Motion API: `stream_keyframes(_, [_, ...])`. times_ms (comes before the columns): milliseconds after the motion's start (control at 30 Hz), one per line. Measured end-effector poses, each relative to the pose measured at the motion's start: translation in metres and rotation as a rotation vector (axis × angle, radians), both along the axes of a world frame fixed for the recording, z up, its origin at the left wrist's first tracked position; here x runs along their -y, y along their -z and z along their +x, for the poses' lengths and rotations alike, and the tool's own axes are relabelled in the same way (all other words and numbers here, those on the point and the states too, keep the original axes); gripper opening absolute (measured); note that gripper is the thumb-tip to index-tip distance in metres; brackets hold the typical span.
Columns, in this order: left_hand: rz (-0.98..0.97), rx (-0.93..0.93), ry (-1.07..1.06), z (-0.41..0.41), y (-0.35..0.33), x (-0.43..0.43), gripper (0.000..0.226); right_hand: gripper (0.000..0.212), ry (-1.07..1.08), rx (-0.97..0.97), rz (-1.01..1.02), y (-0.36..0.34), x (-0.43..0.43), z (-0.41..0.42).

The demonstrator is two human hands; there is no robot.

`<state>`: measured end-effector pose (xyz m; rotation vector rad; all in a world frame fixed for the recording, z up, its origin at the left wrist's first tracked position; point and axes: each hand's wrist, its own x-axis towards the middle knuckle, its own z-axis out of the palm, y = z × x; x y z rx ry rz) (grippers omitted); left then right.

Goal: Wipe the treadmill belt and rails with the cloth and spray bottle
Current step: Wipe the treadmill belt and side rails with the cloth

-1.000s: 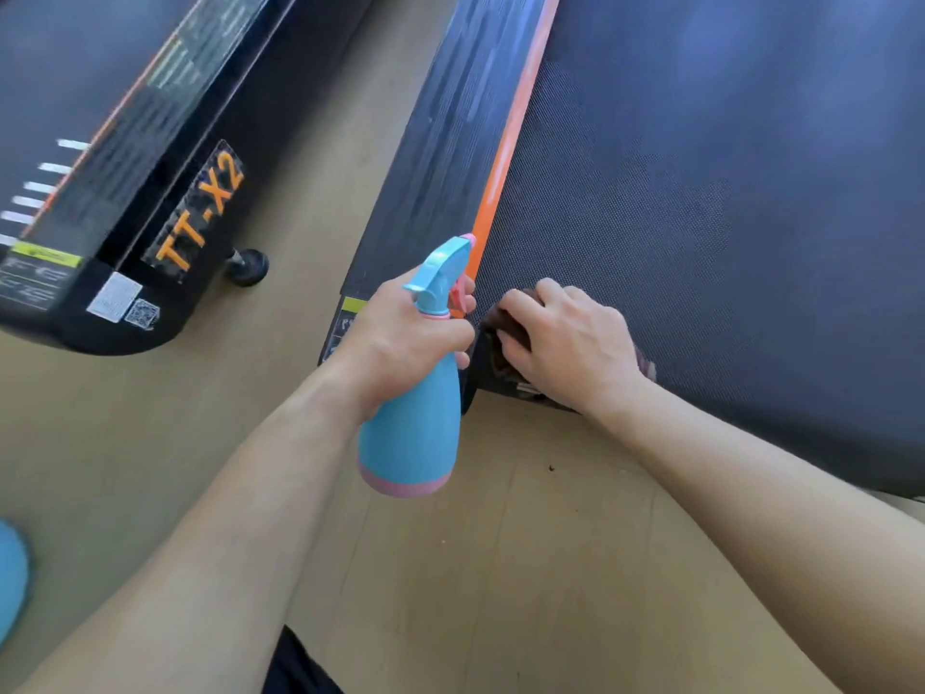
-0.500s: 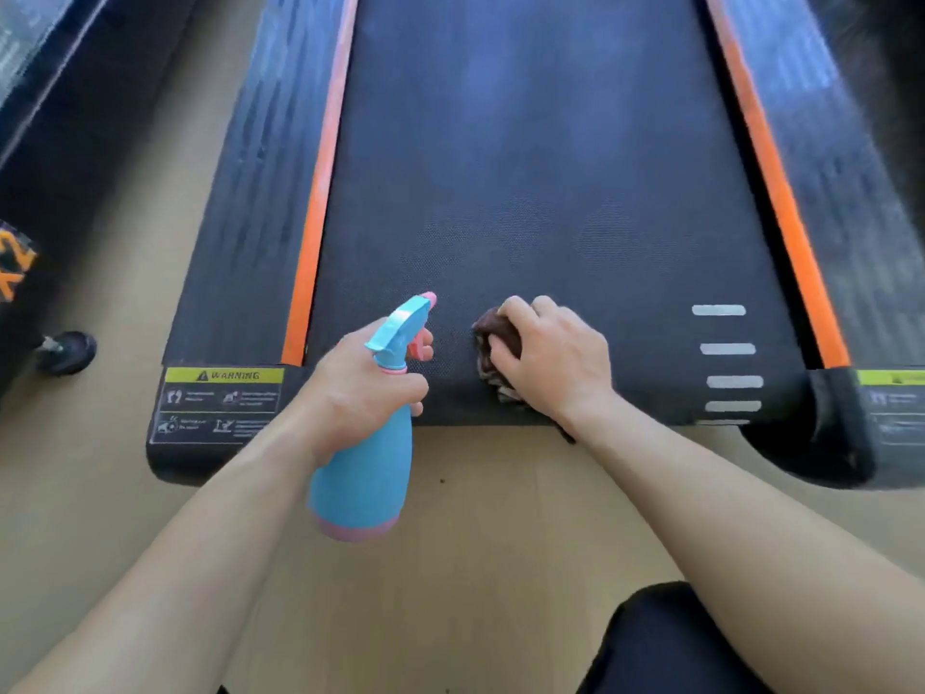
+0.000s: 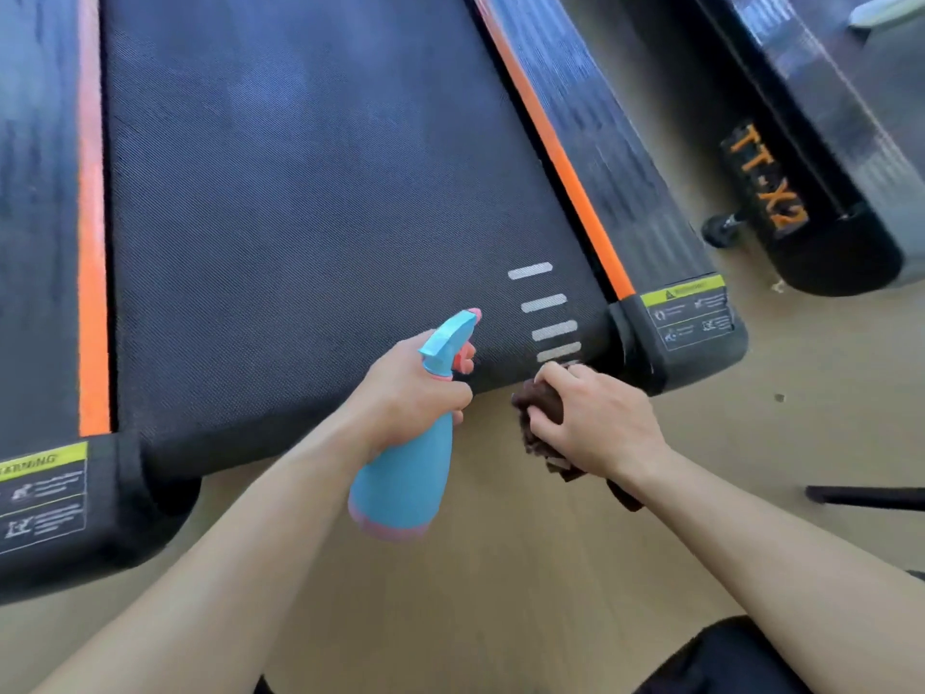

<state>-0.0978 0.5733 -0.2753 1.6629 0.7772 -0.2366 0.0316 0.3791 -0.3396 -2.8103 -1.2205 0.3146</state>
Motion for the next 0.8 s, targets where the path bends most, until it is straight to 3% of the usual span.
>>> stream_keyframes(233, [-0.020, -0.004, 0.044, 0.025, 0.007, 0.027, 0.048, 0.028, 0.044, 0.014, 0.005, -0.005, 0.022, 0.002])
stream_keyframes(467, [0.002, -0.040, 0.016, 0.017, 0.009, 0.023, 0.016, 0.027, 0.100, 0.057, 0.223, -0.007, -0.003, 0.011])
stream_keyframes(567, [0.020, -0.027, -0.004, 0.013, 0.007, 0.013, 0.026, 0.031, 0.101, 0.163, 0.288, -0.001, -0.034, 0.029])
stream_keyframes(667, [0.084, -0.032, -0.023, 0.006, 0.008, 0.001, 0.038, 0.035, 0.096, 0.203, 0.223, 0.014, -0.079, 0.062])
stream_keyframes(800, [0.017, 0.041, -0.198, -0.001, 0.005, -0.014, 0.042, 0.037, 0.207, 0.221, 0.205, 0.018, -0.135, 0.127])
